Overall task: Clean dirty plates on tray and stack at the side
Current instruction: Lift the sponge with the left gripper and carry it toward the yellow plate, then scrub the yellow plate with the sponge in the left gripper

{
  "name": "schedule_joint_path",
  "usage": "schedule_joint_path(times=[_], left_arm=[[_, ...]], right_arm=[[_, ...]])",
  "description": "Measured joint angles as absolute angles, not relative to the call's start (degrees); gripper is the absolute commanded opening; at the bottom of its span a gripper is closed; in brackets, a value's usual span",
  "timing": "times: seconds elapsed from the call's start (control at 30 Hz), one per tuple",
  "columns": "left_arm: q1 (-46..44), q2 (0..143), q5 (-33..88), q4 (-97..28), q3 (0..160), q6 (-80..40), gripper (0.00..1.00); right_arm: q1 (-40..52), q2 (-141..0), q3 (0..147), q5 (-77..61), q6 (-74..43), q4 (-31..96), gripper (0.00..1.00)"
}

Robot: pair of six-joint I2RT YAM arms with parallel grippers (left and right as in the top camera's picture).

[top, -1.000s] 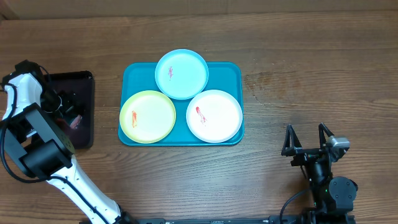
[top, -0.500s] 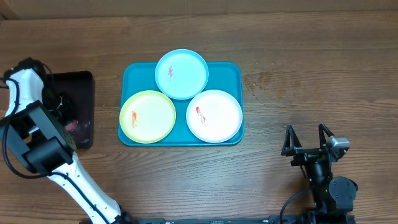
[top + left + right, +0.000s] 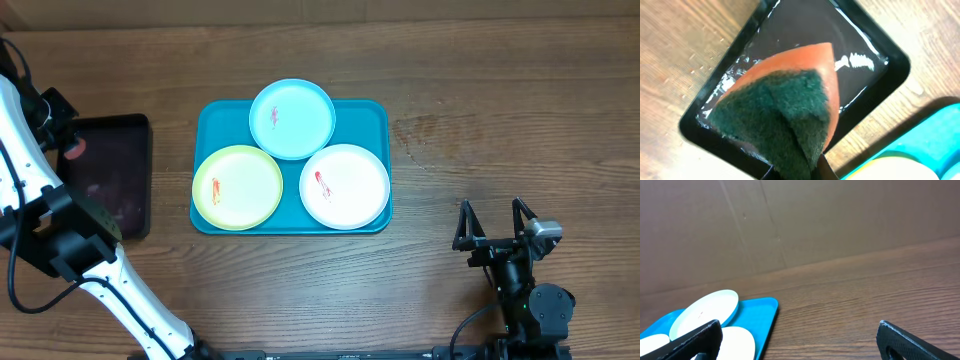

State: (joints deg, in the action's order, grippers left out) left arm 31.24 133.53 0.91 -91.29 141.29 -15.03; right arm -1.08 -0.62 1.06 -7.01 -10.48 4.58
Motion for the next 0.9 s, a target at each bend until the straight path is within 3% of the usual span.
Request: schedule_joint_path(times=[0.3,0.67,0.9], left_arm=[[31.2,134.5,2.0,-81.3,120.4,-15.0,0.04],[31.8,133.0,2.7,-95.3,138.4,-14.8,0.04],[29.5,130.3,1.7,-86.5,126.4,-14.6,0.04]], right_arm=[[-1.1,-0.6,1.1,-7.0,-10.5,4.5,1.00],[-1.1,-0.6,1.1,-7.0,-10.4,4.6,1.00],[-1.1,-0.6,1.1,-7.0,-10.4,4.6,1.00]])
